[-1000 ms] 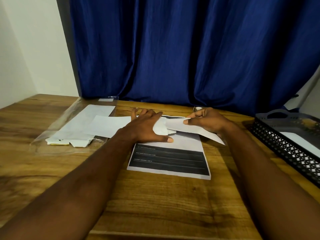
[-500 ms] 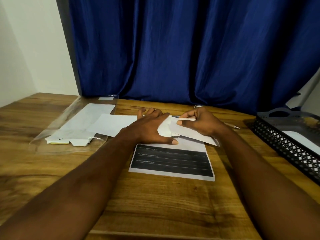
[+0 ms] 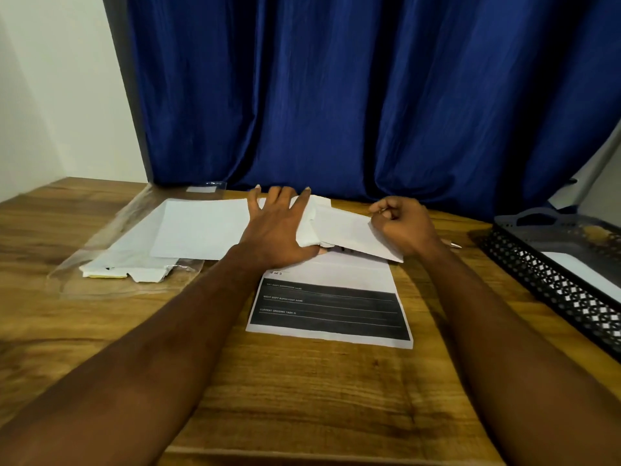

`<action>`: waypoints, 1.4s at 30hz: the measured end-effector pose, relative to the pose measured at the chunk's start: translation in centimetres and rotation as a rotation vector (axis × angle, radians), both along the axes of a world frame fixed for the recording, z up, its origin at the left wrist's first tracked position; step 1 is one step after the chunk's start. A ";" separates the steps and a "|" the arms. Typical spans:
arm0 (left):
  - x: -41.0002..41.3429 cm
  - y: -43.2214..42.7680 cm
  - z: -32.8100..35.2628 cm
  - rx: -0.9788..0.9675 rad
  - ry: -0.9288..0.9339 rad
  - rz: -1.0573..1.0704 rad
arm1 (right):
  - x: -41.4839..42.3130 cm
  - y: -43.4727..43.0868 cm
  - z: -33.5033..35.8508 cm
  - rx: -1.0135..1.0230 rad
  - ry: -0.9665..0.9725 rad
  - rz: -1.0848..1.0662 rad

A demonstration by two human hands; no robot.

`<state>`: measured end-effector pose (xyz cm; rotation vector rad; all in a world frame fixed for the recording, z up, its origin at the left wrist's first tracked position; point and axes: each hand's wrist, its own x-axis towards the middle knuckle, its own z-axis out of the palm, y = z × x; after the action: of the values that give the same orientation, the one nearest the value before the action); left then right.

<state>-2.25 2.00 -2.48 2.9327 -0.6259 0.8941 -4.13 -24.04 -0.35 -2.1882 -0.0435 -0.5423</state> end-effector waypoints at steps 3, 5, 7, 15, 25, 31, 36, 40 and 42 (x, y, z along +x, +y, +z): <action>-0.1 -0.2 -0.1 -0.012 -0.068 -0.025 | 0.6 0.1 0.1 0.230 -0.088 0.015; -0.1 -0.3 -0.2 -0.004 -0.077 -0.039 | 0.6 0.6 -0.1 0.281 -0.115 0.042; -0.2 -0.4 -0.3 0.005 -0.065 -0.048 | 0.1 1.8 -0.4 0.243 -0.137 0.067; -0.1 -0.5 -0.1 0.025 -0.029 -0.036 | -0.5 3.6 -0.1 0.072 -0.139 0.133; 0.1 -0.8 -0.1 0.031 -0.031 -0.026 | -1.4 2.4 0.6 0.327 0.009 0.077; 0.2 -0.9 -0.2 0.021 -0.028 -0.010 | -1.2 4.6 0.1 0.218 -0.214 0.142; 0.1 -1.0 -0.4 -0.010 -0.024 -0.032 | -1.2 6.2 -1.4 0.168 -0.208 0.194; -0.2 -1.4 0.0 -0.027 -0.021 -0.047 | -0.9 5.9 -0.4 0.355 0.050 0.128; -0.4 -1.6 0.1 -0.025 -0.020 -0.056 | -1.0 5.5 0.0 0.445 0.239 0.175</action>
<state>-2.62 0.42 -2.37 2.8720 -0.6895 0.9200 -5.17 -18.56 -0.38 -1.7772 0.0139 -0.1669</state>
